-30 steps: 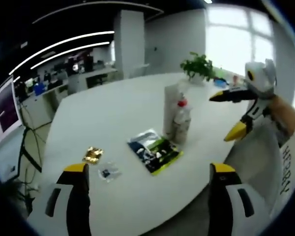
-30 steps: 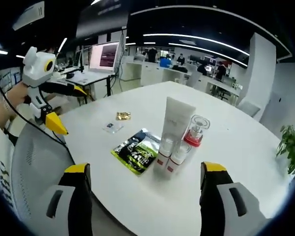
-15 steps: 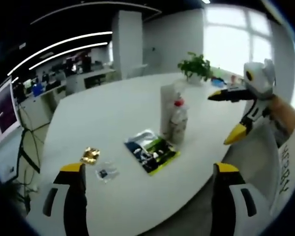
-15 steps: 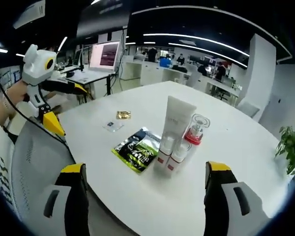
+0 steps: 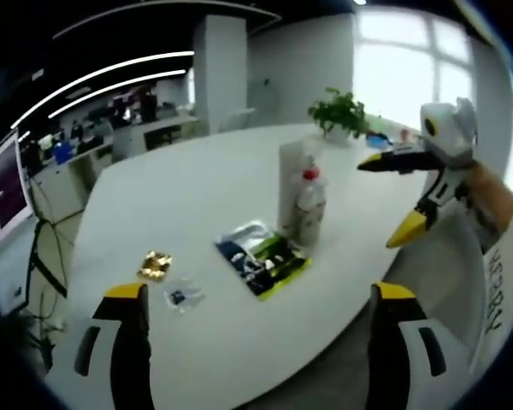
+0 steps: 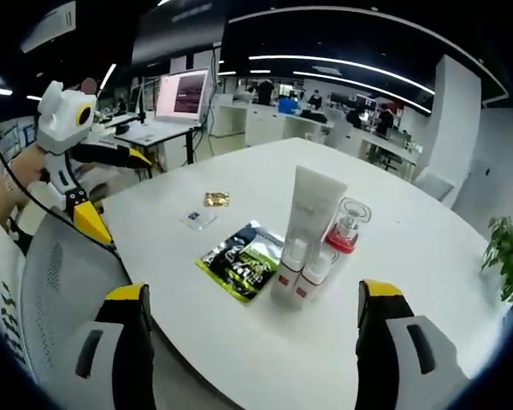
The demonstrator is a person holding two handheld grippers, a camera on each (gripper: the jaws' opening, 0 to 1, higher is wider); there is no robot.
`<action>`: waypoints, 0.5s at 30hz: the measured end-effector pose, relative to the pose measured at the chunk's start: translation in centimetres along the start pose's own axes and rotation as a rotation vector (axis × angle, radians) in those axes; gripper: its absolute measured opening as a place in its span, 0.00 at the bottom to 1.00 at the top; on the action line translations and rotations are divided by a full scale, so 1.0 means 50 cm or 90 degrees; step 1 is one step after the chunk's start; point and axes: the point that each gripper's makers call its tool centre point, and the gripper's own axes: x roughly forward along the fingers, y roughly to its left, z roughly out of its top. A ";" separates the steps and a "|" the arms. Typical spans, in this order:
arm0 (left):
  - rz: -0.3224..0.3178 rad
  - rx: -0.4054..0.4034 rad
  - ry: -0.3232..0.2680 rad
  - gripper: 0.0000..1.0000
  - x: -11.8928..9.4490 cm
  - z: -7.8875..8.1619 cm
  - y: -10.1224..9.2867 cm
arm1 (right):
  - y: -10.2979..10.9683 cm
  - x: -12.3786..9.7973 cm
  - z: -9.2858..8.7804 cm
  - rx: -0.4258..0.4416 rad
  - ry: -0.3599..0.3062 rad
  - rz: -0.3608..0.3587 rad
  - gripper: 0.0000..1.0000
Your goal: Arrange the skincare products in the storage area until every visible bottle or jar stands upright without overlapping.
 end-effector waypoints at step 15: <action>0.003 -0.018 0.025 0.97 0.033 -0.039 0.049 | 0.033 0.040 0.011 -0.009 0.009 0.037 1.00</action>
